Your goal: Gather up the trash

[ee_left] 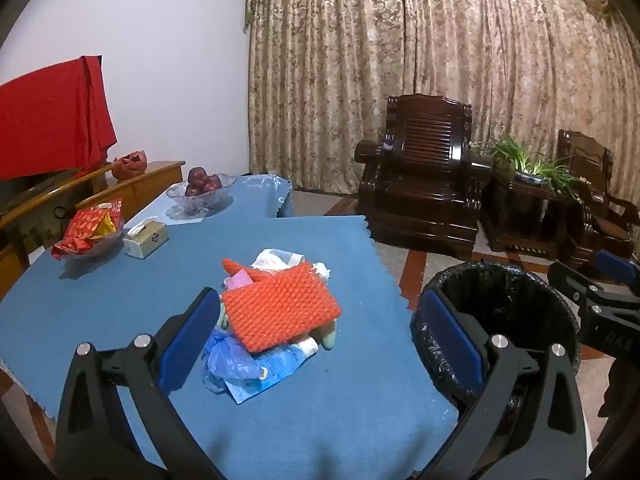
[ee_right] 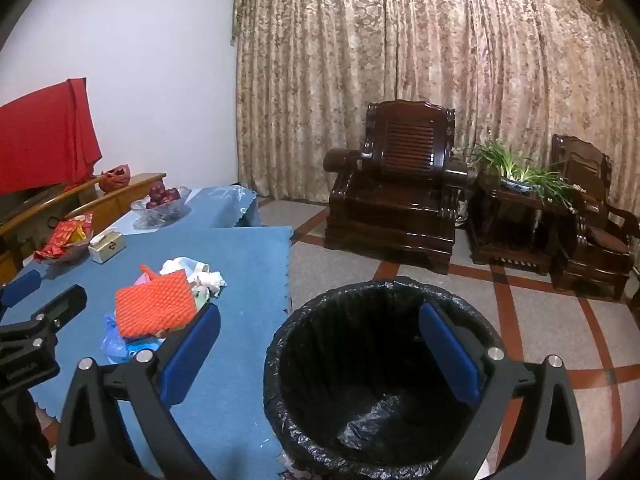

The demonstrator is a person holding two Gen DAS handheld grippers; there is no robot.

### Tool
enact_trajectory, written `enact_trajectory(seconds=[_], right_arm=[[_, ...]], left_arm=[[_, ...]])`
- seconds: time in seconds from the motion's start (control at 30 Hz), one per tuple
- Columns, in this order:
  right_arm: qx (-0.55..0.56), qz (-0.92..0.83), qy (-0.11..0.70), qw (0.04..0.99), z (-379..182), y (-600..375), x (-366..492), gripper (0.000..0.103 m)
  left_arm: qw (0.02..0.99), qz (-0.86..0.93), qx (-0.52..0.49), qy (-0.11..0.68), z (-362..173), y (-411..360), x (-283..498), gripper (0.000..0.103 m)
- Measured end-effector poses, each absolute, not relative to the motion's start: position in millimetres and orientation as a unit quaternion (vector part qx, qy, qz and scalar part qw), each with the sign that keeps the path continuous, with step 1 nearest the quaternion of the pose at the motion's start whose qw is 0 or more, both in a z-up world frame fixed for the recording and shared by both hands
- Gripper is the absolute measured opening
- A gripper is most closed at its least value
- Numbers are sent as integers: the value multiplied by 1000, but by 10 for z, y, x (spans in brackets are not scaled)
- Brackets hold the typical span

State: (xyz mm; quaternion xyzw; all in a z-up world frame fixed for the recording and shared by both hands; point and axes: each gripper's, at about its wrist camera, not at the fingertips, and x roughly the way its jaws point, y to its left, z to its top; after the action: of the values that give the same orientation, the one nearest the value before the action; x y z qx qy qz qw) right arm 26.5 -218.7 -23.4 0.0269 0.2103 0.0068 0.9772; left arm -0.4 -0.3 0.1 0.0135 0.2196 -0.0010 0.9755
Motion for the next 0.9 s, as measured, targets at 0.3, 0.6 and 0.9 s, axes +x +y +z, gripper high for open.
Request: enact_trajectory(seconds=[0.3,0.6,0.9], right_arm=[[24,5,209,978,-235,-2169,264,97],[24,5,209,977,-237,-2170,269,97],[24,5,210,977,-240,-2172,272,97]], left_arm=[[976,-1,15,217,1,-5,-6,98],[976,-1,16,218,2,-3,-6,98],[976,0,16,218,1,-5,-7,98]])
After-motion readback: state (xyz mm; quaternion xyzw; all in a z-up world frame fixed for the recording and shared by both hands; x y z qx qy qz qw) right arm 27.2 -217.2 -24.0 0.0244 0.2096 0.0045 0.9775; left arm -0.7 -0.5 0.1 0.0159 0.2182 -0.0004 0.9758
